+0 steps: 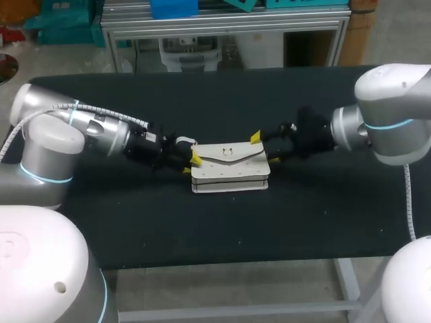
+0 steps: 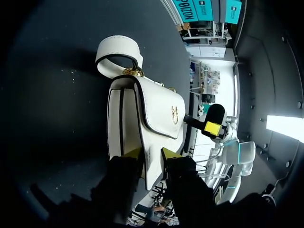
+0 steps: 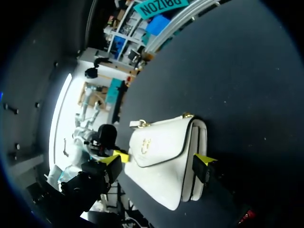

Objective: Pick up the bag, open it, inspect its contents, close it, and place it on the opposite side

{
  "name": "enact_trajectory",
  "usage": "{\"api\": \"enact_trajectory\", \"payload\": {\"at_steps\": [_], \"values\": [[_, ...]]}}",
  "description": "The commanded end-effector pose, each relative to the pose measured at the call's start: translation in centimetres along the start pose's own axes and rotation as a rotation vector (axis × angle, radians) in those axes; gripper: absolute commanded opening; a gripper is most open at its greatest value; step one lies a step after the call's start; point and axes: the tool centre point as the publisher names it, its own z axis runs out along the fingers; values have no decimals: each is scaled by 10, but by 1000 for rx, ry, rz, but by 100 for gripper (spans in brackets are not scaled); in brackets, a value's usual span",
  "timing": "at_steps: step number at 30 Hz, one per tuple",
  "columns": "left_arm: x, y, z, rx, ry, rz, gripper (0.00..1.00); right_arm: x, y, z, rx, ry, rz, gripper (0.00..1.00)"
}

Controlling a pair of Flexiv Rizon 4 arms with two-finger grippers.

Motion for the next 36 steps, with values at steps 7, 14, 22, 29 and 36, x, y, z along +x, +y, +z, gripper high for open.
{"api": "enact_trajectory", "payload": {"at_steps": [7, 14, 22, 29, 36], "values": [[-9, -16, 6, -1, -14, -33, 0, -6, 0, -23, 19, -60, -13, 100], [-15, -20, -7, 28, -96, -27, 0, -16, 3, -40, 51, -126, -42, 100], [-24, -40, -35, 41, -192, -37, 0, -28, 10, -62, 62, -192, -72, 100], [-34, -54, -55, 34, -273, -29, 0, -37, 13, -70, 85, -233, -95, 100], [-42, -61, -64, -3, -355, 9, 0, -41, 15, -75, 97, -222, -88, 100]]}}
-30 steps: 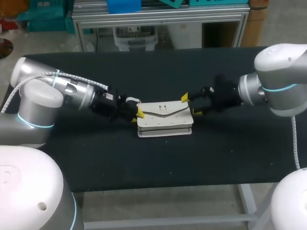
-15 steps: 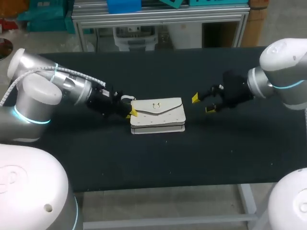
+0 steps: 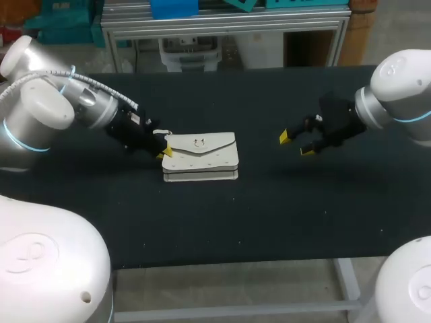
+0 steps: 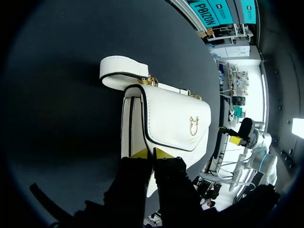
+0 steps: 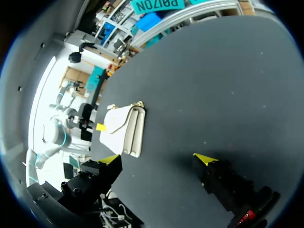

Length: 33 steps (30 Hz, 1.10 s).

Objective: Pick up the bag, open it, inspect its contents, close it, and place it on the opposite side

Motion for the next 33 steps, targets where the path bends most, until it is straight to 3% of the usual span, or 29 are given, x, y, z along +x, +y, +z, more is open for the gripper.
{"api": "enact_trajectory", "payload": {"at_steps": [1, 14, 25, 33], "values": [[2, -7, -1, -28, -24, -3, 0, -2, 1, -3, 6, 10, 0, 100], [2, -7, -1, -28, -24, -3, 0, -4, 3, -4, -5, -12, -22, 100], [-27, -35, -31, 36, -73, 36, 0, -55, 30, -47, -87, -119, -84, 100], [-68, -74, -61, 60, -140, 48, 0, -86, 48, -60, -56, -213, -114, 100]]}}
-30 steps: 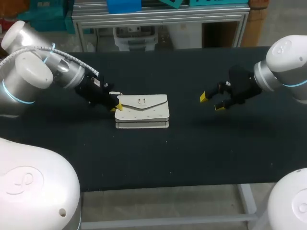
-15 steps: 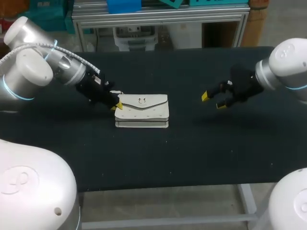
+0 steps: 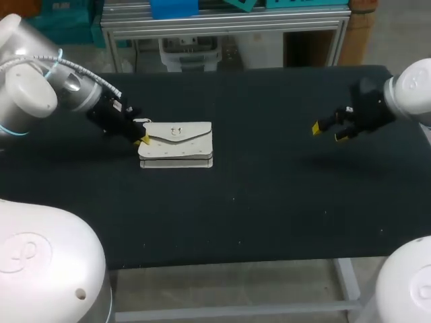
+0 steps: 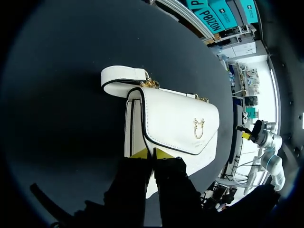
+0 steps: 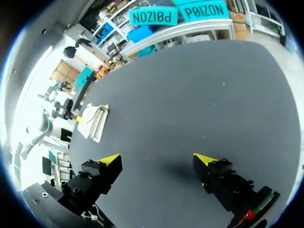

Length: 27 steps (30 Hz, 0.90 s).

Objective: Pick up the bag, open it, inspect its contents, close it, and place it on the opposite side

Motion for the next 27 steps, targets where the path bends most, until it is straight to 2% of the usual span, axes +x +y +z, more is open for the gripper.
{"api": "enact_trajectory", "payload": {"at_steps": [1, 3, 14, 20, 27], "values": [[-25, -25, -12, 2, -27, -25, 0, -11, 10, -1, 21, -29, 5, 100], [-38, -36, -20, -2, -2, -27, 0, -18, 14, -4, 25, -28, 3, 100], [-93, -82, -53, 63, -106, -50, 0, -43, 33, -16, 30, -74, -17, 100], [-117, -102, -68, 98, -181, -59, 0, -51, 40, -14, 54, -105, -40, 100], [-140, -120, -89, 126, -236, -62, 0, -60, 57, -22, 53, -141, -48, 100]]}}
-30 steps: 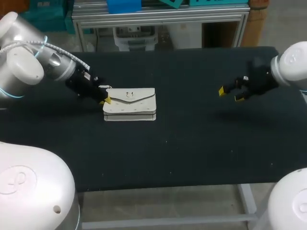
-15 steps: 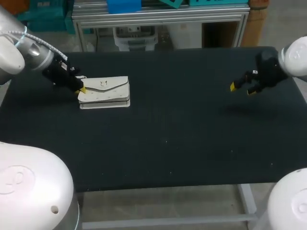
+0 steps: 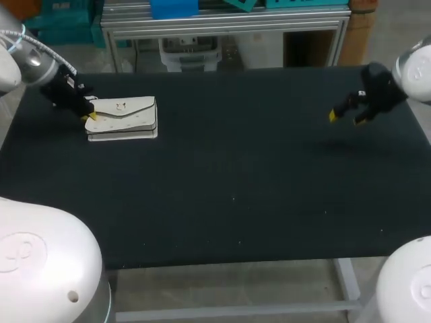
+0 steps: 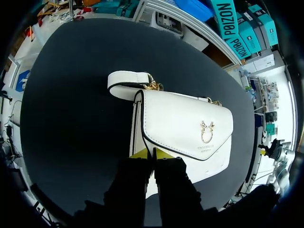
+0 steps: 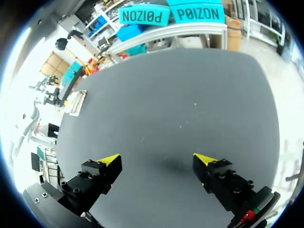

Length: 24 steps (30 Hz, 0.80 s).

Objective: Pick up the bag, open it, inspect its contents, close it, and place it on the opposite side

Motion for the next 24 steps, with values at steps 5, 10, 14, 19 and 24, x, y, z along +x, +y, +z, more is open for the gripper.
{"api": "enact_trajectory", "payload": {"at_steps": [5, 10, 14, 19, 24], "values": [[-20, -18, -8, 5, -49, -29, 0, -13, 18, -11, 73, -18, -29, 100], [-20, -18, -8, 5, -49, -29, 0, -13, 18, -11, 73, -18, -29, 100], [-20, -18, -8, 5, -49, -29, 0, -13, 18, -11, 73, -18, -29, 100], [-20, -18, -8, 5, -49, -29, 0, -13, 18, -10, 92, -68, -25, 100], [-33, -36, -23, 64, -85, -31, 0, -16, 24, -18, 149, -209, 29, 100]]}}
